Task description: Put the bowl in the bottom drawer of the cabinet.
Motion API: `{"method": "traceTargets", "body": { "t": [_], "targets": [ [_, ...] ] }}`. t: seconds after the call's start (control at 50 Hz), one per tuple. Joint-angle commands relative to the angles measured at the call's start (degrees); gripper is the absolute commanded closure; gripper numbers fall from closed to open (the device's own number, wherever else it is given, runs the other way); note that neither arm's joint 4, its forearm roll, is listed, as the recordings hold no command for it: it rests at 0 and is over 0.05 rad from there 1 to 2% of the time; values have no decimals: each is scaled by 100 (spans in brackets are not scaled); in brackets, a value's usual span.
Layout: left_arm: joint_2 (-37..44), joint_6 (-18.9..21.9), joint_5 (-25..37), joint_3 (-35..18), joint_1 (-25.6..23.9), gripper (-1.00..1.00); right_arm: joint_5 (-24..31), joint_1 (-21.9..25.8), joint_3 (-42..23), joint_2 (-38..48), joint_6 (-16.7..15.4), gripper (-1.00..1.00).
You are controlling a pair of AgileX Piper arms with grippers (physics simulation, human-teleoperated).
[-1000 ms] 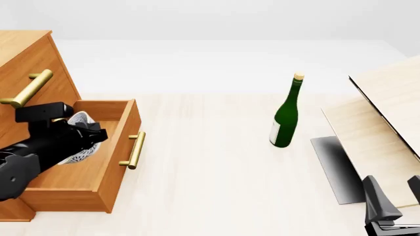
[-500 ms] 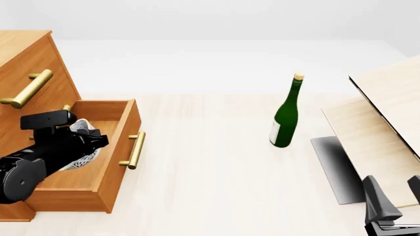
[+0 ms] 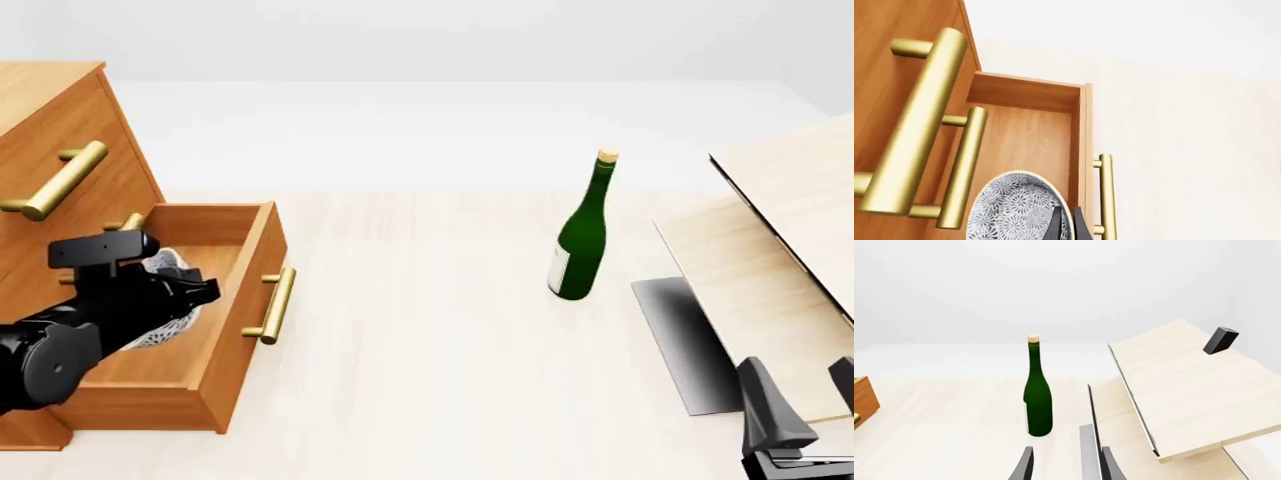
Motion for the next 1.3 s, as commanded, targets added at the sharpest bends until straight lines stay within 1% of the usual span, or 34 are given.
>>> {"method": "traceTargets", "body": {
  "t": [0.02,0.2,0.42,0.62,0.72,0.9,1.0,1.3],
  "targets": [
    [109,93,-119,-7,102,100,0,1,0,-1,0,-100],
    [178,131,-139,-54,141,100,0,0,0,-1,0,-100],
    [445,158,-389,11,240,100,0,0,0,0,1,-100],
    [586,359,-469,10,373,100,0,0,0,0,0,-100],
    [687,387,-554,14,343,100,0,1,0,0,0,-100],
    [841,400,-674,-43,306,100,0,-1,0,-1,0,-100],
    [958,422,-797,14,401,100,0,0,0,1,1,-100],
    [1335,380,-1115,27,425,100,0,-1,0,1,0,-100]
  ]
}}
